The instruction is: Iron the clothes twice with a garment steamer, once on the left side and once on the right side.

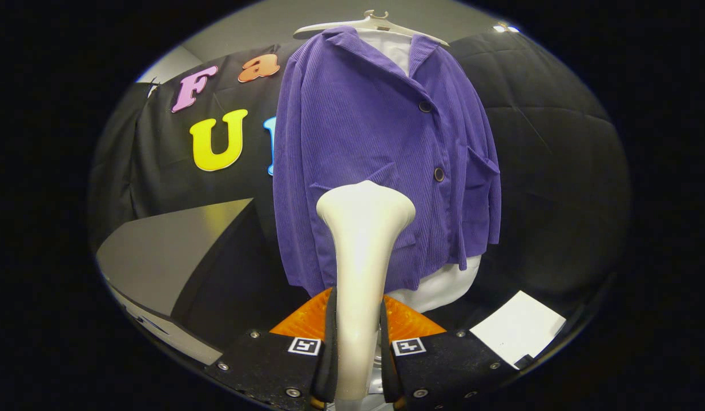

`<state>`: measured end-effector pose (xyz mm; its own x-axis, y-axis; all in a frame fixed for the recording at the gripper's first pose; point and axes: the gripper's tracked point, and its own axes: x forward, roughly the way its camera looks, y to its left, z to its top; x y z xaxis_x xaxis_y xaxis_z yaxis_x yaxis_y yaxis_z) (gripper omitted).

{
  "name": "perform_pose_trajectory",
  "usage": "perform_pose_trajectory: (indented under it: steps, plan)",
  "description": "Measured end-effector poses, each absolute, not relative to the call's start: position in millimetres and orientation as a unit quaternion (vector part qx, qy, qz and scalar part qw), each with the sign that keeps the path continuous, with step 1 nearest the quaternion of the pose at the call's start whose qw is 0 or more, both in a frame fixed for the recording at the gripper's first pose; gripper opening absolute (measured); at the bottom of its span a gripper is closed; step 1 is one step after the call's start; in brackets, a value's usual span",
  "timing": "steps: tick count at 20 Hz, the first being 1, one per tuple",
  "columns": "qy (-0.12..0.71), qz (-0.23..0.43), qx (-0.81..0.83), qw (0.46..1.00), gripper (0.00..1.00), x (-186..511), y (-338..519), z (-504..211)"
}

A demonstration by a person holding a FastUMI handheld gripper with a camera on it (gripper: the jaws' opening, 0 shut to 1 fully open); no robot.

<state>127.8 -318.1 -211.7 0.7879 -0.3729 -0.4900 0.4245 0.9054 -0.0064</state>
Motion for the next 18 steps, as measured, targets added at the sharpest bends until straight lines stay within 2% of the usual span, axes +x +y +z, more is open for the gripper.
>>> perform_pose_trajectory:
  steps: [9, 14, 18]
  plan:
    - [0.285, -0.207, 0.054, 0.934, 0.31, 102.2, -315.4, -257.5]
    - [0.237, -0.207, 0.022, 0.949, 0.31, 86.3, -307.9, -209.0]
    - [0.170, -0.218, 0.000, 0.961, 0.31, 87.4, -305.7, -135.1]
